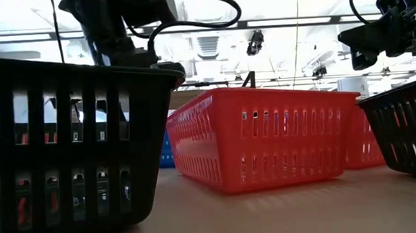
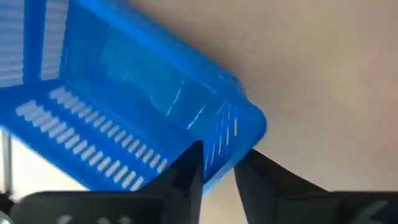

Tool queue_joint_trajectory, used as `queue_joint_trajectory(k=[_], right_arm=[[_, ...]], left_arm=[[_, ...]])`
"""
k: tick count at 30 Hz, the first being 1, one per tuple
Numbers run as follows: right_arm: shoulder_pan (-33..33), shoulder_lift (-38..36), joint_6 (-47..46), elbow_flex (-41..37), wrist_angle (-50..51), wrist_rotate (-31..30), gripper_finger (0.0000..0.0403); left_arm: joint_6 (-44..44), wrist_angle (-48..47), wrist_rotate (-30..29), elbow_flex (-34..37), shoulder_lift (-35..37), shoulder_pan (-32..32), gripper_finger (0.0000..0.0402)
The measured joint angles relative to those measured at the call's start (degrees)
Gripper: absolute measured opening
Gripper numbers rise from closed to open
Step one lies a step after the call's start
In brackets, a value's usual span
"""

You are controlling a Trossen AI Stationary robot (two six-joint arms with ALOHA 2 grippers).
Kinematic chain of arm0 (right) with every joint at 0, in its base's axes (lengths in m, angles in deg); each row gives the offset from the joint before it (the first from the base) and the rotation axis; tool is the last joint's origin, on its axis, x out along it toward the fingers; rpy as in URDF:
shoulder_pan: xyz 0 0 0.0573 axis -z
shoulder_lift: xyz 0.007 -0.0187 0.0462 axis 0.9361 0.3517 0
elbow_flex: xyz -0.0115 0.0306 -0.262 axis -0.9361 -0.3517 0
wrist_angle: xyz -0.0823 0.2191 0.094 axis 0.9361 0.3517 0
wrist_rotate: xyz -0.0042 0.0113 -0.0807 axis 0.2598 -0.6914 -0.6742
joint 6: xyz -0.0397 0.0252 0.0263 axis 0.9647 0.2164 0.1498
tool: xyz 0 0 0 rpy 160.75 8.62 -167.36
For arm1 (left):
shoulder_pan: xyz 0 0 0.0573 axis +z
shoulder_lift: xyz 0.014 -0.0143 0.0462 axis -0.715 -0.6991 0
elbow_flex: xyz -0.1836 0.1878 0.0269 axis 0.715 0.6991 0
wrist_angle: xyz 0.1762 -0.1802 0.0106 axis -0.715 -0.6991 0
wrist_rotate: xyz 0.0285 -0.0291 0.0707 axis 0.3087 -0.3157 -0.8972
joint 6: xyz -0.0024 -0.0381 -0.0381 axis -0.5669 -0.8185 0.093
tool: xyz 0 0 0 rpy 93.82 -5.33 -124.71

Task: Stack baskets on shelf by color
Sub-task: Put the left blue bin on the shelf

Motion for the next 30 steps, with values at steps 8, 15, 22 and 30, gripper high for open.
queue_joint_trajectory(k=[8, 15, 22, 30], right_arm=[[0.0, 0.0, 0.0, 0.0, 0.0, 0.0, 0.0018], [0.0, 0.0, 0.0, 0.0, 0.0, 0.0, 0.0018], [0.0, 0.0, 0.0, 0.0, 0.0, 0.0, 0.0018], [0.0, 0.0, 0.0, 0.0, 0.0, 0.0, 0.0018]], left_arm=[[-9.4, -0.4, 6.5, -4.1, 1.5, -0.9, 0.0006], [-21.1, -5.3, 13.7, -11.0, 5.9, -1.5, 0.0002], [-31.9, -10.8, 6.5, -16.9, 14.4, -1.2, 0.0002], [-38.0, -21.2, -7.4, -17.9, 25.1, 8.0, 0.0001]])
